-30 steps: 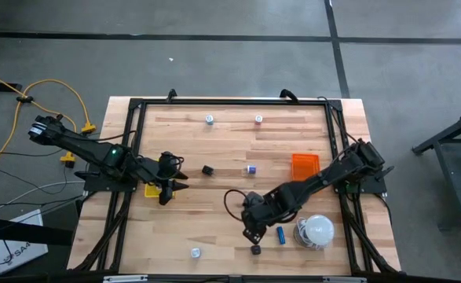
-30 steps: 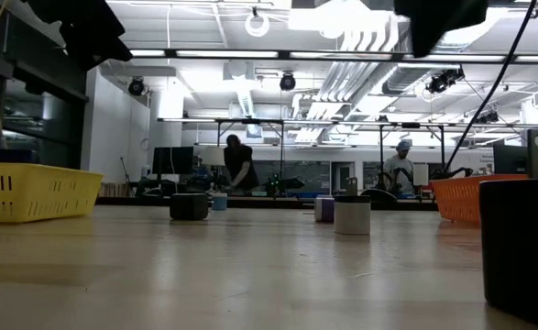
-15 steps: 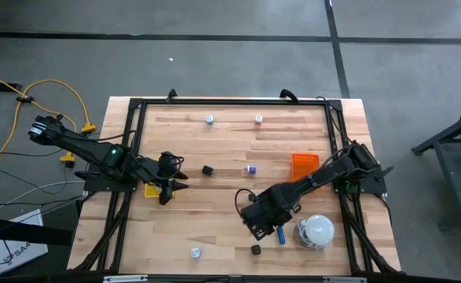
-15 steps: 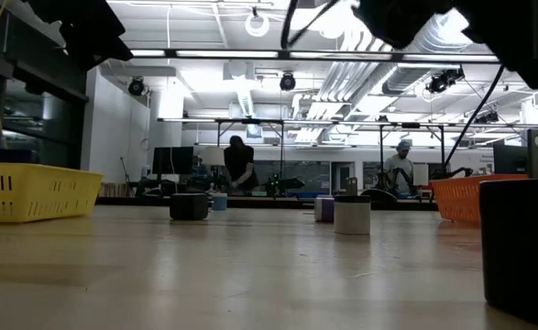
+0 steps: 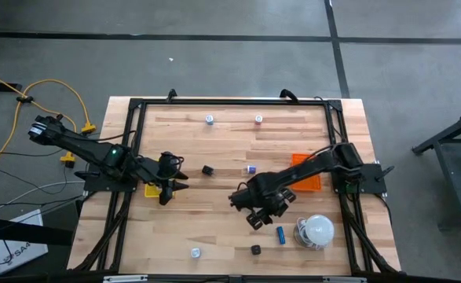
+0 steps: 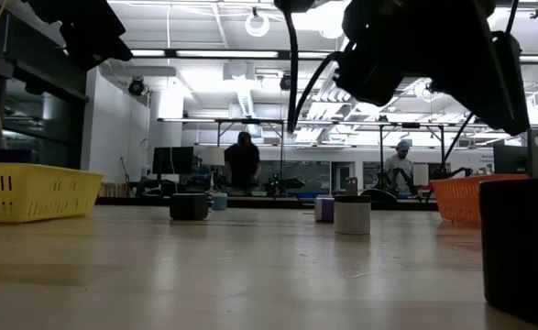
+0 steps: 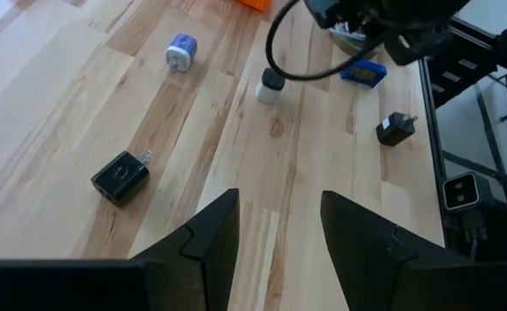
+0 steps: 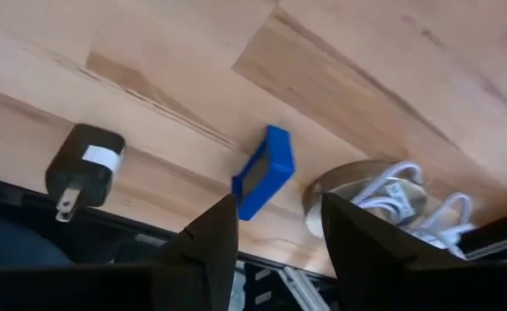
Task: Pick & Place Office items
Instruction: Put the blue digital timer into the yellow bin
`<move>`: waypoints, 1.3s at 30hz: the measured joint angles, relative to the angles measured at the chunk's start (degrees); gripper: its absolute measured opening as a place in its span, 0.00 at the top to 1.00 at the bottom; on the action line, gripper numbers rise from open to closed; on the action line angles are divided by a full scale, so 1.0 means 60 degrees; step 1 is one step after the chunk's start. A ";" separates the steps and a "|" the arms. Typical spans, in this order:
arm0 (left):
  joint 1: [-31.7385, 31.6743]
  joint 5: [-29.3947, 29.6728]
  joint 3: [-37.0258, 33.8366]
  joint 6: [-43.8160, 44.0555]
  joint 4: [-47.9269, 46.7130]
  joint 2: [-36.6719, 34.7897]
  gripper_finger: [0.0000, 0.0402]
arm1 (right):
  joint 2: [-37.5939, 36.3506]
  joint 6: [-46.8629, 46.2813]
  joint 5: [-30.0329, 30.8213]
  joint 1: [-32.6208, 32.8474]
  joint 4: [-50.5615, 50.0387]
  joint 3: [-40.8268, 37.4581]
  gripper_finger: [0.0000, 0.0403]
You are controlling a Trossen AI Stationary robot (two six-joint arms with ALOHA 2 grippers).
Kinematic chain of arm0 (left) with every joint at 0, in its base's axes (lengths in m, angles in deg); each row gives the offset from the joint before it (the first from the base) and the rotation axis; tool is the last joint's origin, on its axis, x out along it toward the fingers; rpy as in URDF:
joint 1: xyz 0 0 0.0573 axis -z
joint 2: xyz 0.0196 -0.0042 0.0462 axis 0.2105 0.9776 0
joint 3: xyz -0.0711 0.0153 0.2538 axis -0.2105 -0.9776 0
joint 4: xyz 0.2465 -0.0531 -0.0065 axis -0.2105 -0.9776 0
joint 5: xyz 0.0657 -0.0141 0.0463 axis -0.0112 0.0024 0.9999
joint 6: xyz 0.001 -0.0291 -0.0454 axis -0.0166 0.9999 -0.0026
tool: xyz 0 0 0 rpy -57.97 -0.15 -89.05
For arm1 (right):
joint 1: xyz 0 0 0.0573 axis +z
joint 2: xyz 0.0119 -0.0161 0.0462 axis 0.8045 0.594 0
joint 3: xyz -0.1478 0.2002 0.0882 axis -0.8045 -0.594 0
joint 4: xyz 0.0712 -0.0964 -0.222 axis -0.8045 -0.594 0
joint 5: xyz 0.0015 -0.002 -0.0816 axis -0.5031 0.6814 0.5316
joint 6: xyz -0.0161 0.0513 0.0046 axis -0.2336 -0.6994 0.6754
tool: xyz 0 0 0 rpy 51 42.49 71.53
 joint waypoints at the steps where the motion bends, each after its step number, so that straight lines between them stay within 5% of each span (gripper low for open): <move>1: -0.0003 0.0000 0.0000 0.0000 0.0007 -0.0003 0.61 | 0.0011 -0.0020 -0.0005 0.0038 0.0050 -0.0005 0.62; 39: -0.0002 0.0000 0.0000 0.0000 0.0033 -0.0004 0.61 | 0.0139 -0.0832 -0.0433 0.0731 0.2579 -0.2103 0.62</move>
